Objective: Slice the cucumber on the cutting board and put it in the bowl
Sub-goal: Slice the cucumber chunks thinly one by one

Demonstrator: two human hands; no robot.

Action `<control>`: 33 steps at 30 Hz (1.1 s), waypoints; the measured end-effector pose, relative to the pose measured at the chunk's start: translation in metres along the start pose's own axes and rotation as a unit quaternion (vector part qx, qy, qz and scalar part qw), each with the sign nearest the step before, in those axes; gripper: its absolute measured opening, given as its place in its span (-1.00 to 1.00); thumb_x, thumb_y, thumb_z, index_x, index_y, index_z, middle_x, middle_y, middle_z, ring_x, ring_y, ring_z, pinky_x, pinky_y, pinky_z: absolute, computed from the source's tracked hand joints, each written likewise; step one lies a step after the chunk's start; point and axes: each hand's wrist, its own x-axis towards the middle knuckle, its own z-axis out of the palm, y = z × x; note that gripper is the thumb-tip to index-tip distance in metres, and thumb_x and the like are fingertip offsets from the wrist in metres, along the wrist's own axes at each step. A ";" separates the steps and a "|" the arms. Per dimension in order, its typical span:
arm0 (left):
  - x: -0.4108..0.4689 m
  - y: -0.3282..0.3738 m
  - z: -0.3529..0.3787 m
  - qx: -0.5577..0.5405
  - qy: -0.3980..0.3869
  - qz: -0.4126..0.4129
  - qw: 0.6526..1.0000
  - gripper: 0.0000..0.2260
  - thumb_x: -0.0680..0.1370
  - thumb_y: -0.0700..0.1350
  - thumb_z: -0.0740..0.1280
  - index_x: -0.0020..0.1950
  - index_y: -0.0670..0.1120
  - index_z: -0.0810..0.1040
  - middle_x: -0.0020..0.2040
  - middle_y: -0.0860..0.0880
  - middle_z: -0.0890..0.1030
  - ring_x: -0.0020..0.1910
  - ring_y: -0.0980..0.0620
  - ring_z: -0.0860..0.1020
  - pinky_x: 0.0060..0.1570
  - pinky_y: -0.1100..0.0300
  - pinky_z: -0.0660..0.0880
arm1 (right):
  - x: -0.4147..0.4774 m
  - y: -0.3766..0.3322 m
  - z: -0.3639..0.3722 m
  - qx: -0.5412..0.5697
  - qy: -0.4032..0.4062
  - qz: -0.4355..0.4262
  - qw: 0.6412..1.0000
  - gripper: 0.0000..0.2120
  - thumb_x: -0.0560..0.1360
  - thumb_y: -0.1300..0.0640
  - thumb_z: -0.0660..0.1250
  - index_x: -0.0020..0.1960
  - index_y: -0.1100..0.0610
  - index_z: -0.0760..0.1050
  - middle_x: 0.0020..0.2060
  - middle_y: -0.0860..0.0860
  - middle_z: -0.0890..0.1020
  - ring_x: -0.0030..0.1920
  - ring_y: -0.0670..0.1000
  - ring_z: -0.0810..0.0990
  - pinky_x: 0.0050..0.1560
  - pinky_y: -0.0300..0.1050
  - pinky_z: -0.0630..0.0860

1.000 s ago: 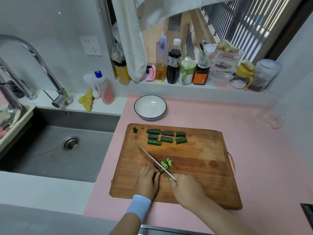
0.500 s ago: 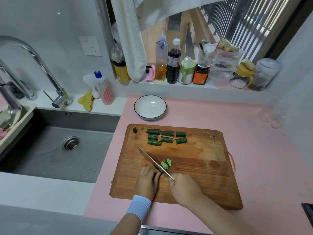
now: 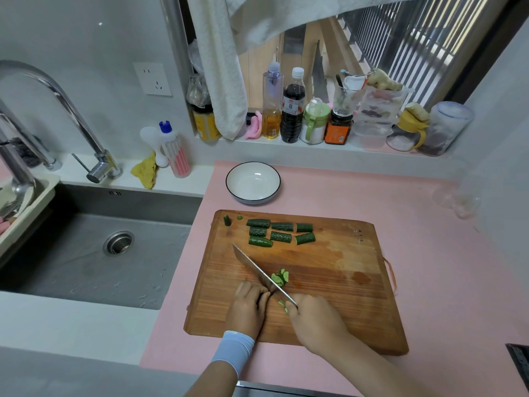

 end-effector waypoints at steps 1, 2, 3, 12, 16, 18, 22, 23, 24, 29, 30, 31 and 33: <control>0.000 0.000 0.001 -0.002 0.001 -0.001 1.000 -0.86 0.53 -0.08 0.33 -0.18 -0.09 0.59 -0.19 0.05 0.54 -0.13 0.11 0.46 0.01 0.44 0.35 | -0.001 0.001 0.000 0.002 0.001 -0.002 1.000 -0.72 0.65 -0.09 0.12 0.03 0.01 0.56 -0.10 0.02 0.67 -0.03 0.15 0.61 -0.17 -0.07 0.39; 0.000 -0.001 0.000 -0.005 0.001 -0.003 1.000 -0.85 0.54 -0.07 0.32 -0.18 -0.09 0.59 -0.19 0.05 0.54 -0.13 0.12 0.46 0.02 0.44 0.34 | -0.002 0.001 -0.001 0.004 0.002 -0.004 1.000 -0.72 0.65 -0.09 0.13 0.02 0.01 0.55 -0.10 0.02 0.67 -0.03 0.14 0.61 -0.18 -0.07 0.40; 0.000 -0.001 0.000 -0.007 0.002 -0.003 1.000 -0.84 0.54 -0.06 0.32 -0.19 -0.09 0.59 -0.19 0.05 0.54 -0.13 0.12 0.46 0.02 0.46 0.33 | -0.002 0.001 -0.001 0.004 0.003 -0.005 1.000 -0.72 0.65 -0.08 0.13 0.01 0.01 0.55 -0.10 0.02 0.67 -0.03 0.14 0.60 -0.18 -0.07 0.39; 0.001 0.001 -0.002 -0.009 0.005 -0.003 1.000 -0.80 0.54 -0.03 0.30 -0.19 -0.10 0.60 -0.18 0.05 0.55 -0.12 0.13 0.46 0.02 0.48 0.32 | -0.005 -0.003 -0.004 0.001 -0.009 -0.002 1.000 -0.76 0.66 -0.07 0.12 -0.07 -0.02 0.49 -0.07 0.02 0.67 -0.01 0.16 0.61 -0.19 -0.09 0.36; 0.001 0.002 -0.002 -0.002 0.008 0.001 1.000 -0.80 0.54 -0.04 0.30 -0.19 -0.11 0.60 -0.19 0.04 0.55 -0.12 0.13 0.46 -0.01 0.41 0.37 | -0.001 -0.005 -0.003 0.004 -0.021 0.006 1.000 -0.76 0.65 -0.05 0.12 -0.15 -0.03 0.42 -0.14 0.01 0.65 -0.07 0.14 0.59 -0.20 -0.08 0.38; 0.001 0.002 -0.003 0.000 0.006 -0.003 1.000 -0.80 0.54 -0.04 0.30 -0.19 -0.10 0.60 -0.19 0.04 0.55 -0.12 0.12 0.46 0.00 0.43 0.36 | 0.003 -0.005 0.001 0.006 -0.024 0.011 1.000 -0.75 0.64 -0.05 0.12 -0.14 -0.02 0.45 -0.15 0.01 0.65 -0.08 0.14 0.60 -0.20 -0.09 0.37; 0.000 0.001 -0.002 0.006 -0.007 -0.012 1.000 -0.83 0.54 -0.05 0.31 -0.18 -0.09 0.61 -0.18 0.04 0.54 -0.12 0.11 0.47 0.02 0.47 0.32 | 0.010 -0.006 0.009 -0.001 -0.018 0.016 1.000 -0.74 0.64 -0.04 0.13 -0.02 0.03 0.55 -0.07 0.03 0.68 0.01 0.15 0.62 -0.19 -0.10 0.36; 0.000 0.000 -0.001 0.008 -0.012 -0.015 1.000 -0.86 0.53 -0.07 0.34 -0.17 -0.09 0.61 -0.18 0.04 0.54 -0.12 0.10 0.47 0.01 0.45 0.34 | 0.011 -0.005 0.009 0.000 -0.019 0.015 1.000 -0.74 0.63 -0.03 0.13 0.00 0.04 0.56 -0.06 0.04 0.68 0.01 0.15 0.62 -0.18 -0.10 0.35; 0.000 0.000 -0.001 0.011 -0.017 -0.018 1.000 -0.91 0.51 -0.11 0.40 -0.17 -0.10 0.61 -0.18 0.04 0.54 -0.12 0.09 0.48 0.00 0.43 0.36 | 0.011 -0.005 0.010 0.004 -0.022 0.016 1.000 -0.73 0.63 -0.04 0.13 0.01 0.04 0.56 -0.07 0.04 0.68 0.01 0.15 0.62 -0.18 -0.11 0.36; -0.001 0.001 0.000 0.022 -0.038 -0.022 0.999 -0.87 0.41 -0.23 0.51 -0.13 -0.08 0.60 -0.15 0.03 0.54 -0.09 0.07 0.46 0.01 0.35 0.38 | 0.017 -0.001 0.001 0.042 -0.050 0.031 0.997 -0.72 0.62 -0.08 0.14 -0.02 0.01 0.58 -0.10 0.02 0.68 -0.01 0.14 0.62 -0.09 -0.05 0.48; 0.000 0.002 -0.001 0.023 -0.039 -0.024 0.999 -0.87 0.42 -0.22 0.50 -0.13 -0.07 0.59 -0.16 0.04 0.54 -0.10 0.06 0.46 0.00 0.32 0.40 | 0.018 0.000 -0.002 0.060 -0.052 0.034 0.996 -0.72 0.62 -0.07 0.15 -0.05 0.01 0.59 -0.13 0.00 0.68 -0.03 0.12 0.62 -0.07 -0.03 0.50; 0.003 0.002 0.000 0.021 -0.042 -0.027 0.999 -0.87 0.42 -0.22 0.50 -0.13 -0.07 0.59 -0.16 0.04 0.54 -0.10 0.06 0.46 -0.01 0.28 0.41 | 0.019 0.001 -0.006 0.080 -0.051 0.037 0.995 -0.72 0.62 -0.07 0.16 -0.09 0.03 0.58 -0.18 -0.01 0.68 -0.08 0.11 0.62 -0.07 -0.02 0.51; 0.009 0.004 0.002 0.017 -0.055 -0.027 0.998 -0.89 0.43 -0.19 0.50 -0.13 -0.05 0.61 -0.17 0.06 0.55 -0.11 0.06 0.46 -0.03 0.23 0.43 | 0.021 0.004 -0.017 0.114 -0.038 0.042 0.992 -0.69 0.63 -0.04 0.19 -0.16 0.06 0.57 -0.29 -0.01 0.65 -0.18 0.08 0.61 -0.16 -0.04 0.49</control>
